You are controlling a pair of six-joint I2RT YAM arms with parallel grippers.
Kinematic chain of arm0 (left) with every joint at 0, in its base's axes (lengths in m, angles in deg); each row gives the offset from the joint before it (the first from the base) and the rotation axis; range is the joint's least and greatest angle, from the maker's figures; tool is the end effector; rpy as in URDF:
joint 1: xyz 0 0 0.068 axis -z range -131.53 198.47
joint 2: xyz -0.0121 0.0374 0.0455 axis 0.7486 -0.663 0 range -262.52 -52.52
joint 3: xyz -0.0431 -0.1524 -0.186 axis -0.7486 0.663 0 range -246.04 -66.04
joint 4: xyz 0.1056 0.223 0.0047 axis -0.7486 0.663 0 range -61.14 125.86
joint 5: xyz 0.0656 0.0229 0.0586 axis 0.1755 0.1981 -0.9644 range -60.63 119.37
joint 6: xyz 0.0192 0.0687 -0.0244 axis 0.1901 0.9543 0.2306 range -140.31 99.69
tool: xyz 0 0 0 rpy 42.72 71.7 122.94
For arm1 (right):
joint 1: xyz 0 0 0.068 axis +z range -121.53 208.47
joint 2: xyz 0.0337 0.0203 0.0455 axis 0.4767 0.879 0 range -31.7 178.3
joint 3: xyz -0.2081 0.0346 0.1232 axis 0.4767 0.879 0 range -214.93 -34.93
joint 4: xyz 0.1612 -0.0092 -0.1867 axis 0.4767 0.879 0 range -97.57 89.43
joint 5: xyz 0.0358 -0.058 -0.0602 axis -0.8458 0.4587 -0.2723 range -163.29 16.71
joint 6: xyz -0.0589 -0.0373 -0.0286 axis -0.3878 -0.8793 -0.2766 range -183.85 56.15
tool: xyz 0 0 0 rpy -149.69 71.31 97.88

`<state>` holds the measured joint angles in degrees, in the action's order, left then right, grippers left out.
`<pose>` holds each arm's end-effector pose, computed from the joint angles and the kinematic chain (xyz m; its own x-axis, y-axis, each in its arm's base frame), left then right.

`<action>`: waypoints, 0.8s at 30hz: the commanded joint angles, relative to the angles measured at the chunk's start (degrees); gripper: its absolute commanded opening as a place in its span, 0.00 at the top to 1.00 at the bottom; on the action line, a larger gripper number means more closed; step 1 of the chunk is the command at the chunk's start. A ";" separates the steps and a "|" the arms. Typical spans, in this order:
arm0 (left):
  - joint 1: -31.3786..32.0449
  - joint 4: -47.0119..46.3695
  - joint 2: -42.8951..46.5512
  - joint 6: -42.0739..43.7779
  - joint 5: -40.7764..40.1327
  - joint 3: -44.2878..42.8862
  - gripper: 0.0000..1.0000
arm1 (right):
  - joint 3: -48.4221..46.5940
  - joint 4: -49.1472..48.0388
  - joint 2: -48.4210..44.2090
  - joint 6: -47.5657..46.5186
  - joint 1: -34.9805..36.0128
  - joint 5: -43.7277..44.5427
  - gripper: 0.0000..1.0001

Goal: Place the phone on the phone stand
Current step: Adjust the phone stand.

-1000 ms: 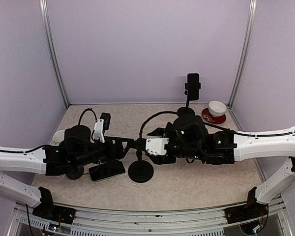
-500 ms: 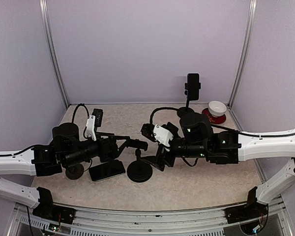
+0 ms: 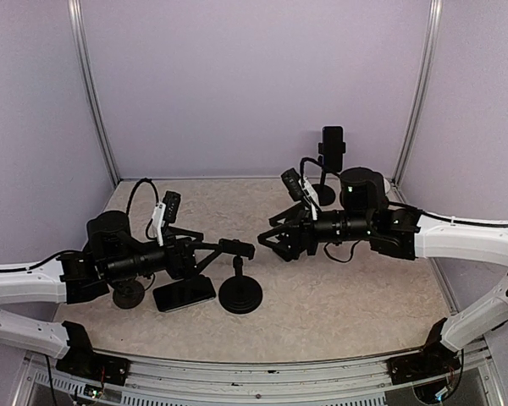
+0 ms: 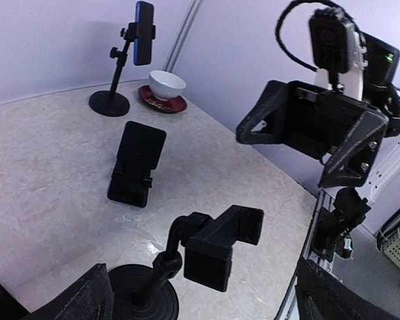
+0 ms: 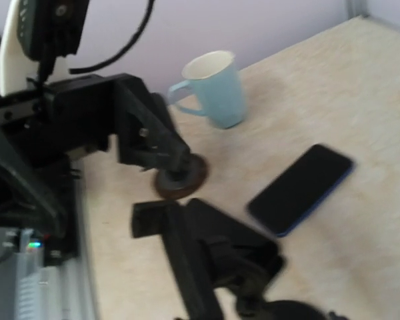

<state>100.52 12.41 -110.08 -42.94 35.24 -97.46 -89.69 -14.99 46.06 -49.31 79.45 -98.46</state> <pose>0.1558 -0.2105 0.2410 -0.4211 -0.0824 -0.9032 0.7414 0.5423 -0.3952 0.1878 0.2746 0.2729 -0.4050 -0.1388 -0.9037 -0.8878 0.2959 0.3524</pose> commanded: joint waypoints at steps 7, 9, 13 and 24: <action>-5.85 -12.88 -5.17 0.97 20.67 1.95 0.17 | 0.58 -9.51 6.32 12.63 -0.91 -15.36 0.27; -7.34 -14.79 -6.42 -0.70 24.06 2.11 0.21 | 0.62 -10.84 7.35 13.88 -0.96 -16.46 0.29; -8.38 -16.72 -8.40 -1.44 27.31 2.02 0.31 | 0.92 -12.91 8.93 15.24 -0.89 -17.91 0.32; -9.20 -18.02 -11.80 -1.99 30.62 0.99 0.55 | 1.42 -13.47 11.56 16.10 -0.80 -17.50 0.41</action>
<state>91.89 -2.75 -121.41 -44.54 63.24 -95.97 -89.38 -28.89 56.75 -33.66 78.65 -116.39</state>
